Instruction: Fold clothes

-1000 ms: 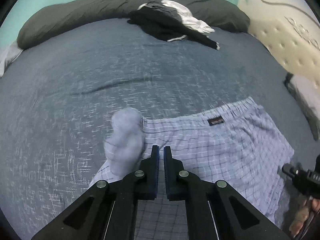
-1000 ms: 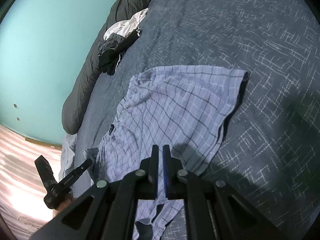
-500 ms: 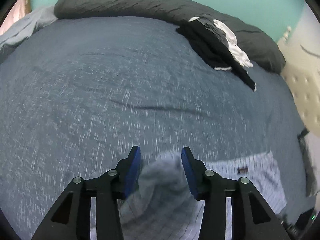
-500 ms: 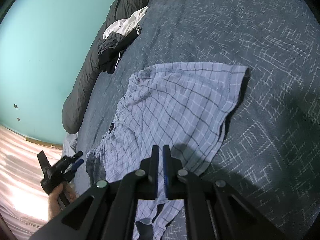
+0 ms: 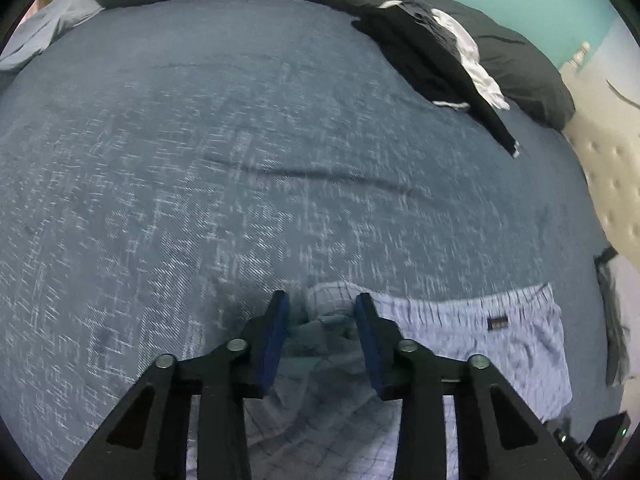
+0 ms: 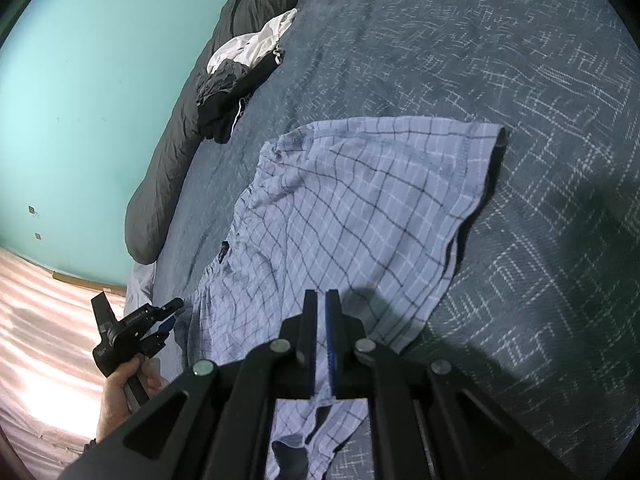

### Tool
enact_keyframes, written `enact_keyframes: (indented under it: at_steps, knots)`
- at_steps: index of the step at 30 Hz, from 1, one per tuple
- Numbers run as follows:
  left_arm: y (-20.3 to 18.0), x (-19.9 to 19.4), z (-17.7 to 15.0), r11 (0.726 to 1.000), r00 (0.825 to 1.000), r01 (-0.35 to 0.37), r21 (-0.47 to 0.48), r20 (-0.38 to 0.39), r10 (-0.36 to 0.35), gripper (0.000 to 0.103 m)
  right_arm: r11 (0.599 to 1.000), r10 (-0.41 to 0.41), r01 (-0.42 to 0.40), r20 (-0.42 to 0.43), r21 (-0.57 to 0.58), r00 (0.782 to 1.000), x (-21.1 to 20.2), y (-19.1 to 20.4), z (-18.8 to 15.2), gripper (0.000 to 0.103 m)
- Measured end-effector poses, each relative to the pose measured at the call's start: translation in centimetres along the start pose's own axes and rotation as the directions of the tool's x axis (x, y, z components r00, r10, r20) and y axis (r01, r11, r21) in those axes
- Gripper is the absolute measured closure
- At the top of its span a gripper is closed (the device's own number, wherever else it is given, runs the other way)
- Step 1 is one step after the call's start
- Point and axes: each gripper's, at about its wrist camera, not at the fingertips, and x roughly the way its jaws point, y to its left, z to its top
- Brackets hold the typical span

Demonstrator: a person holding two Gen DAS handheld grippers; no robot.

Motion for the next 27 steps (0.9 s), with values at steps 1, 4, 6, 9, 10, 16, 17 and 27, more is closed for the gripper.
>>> enact_keyframes:
  at_steps: [1, 4, 6, 9, 10, 16, 17, 27]
  knots:
    - [-0.3, -0.1, -0.2, 1.0, 1.0, 0.004, 0.014, 0.002, -0.004, 0.078, 1.0, 0.0, 0.0, 0.0, -0.001, 1.0, 0.0, 0.0, 0.0, 0.098]
    - [-0.8, -0.2, -0.8, 0.999, 1.0, 0.011, 0.049, 0.013, -0.011, 0.092, 1.0, -0.002, 0.002, 0.0, 0.0, 1.0, 0.1, -0.1, 0.0, 0.098]
    - [-0.9, -0.2, -0.9, 0.998, 1.0, 0.015, 0.06, 0.022, -0.017, 0.095, 1.0, -0.001, 0.001, -0.001, 0.006, 1.0, 0.1, -0.2, 0.0, 0.098]
    - [-1.0, -0.5, -1.1, 0.997, 0.999, 0.02, 0.079, 0.034, -0.022, 0.098, 1.0, 0.0, 0.0, -0.001, 0.003, 1.0, 0.1, -0.1, 0.0, 0.098]
    - [-1.1, -0.7, -1.2, 0.996, 0.999, 0.023, 0.089, 0.037, -0.026, 0.099, 1.0, 0.0, 0.0, 0.0, 0.001, 1.0, 0.1, 0.0, 0.0, 0.098]
    - [-3.5, -1.5, -2.9, 0.969, 0.996, 0.087, 0.23, 0.007, -0.091, 0.099, 1.0, 0.003, -0.003, -0.009, 0.017, 1.0, 0.5, -0.3, 0.0, 0.098]
    - [-3.9, -1.4, -3.3, 0.963, 0.996, 0.091, 0.254, -0.003, -0.093, 0.099, 1.0, 0.004, -0.004, -0.01, 0.018, 1.0, 0.5, -0.3, 0.0, 0.098]
    - [-4.7, -0.5, -4.9, 0.961, 0.998, 0.067, 0.267, -0.025, -0.063, 0.097, 1.0, 0.004, -0.004, -0.007, 0.02, 1.0, 0.4, -0.3, 0.0, 0.098]
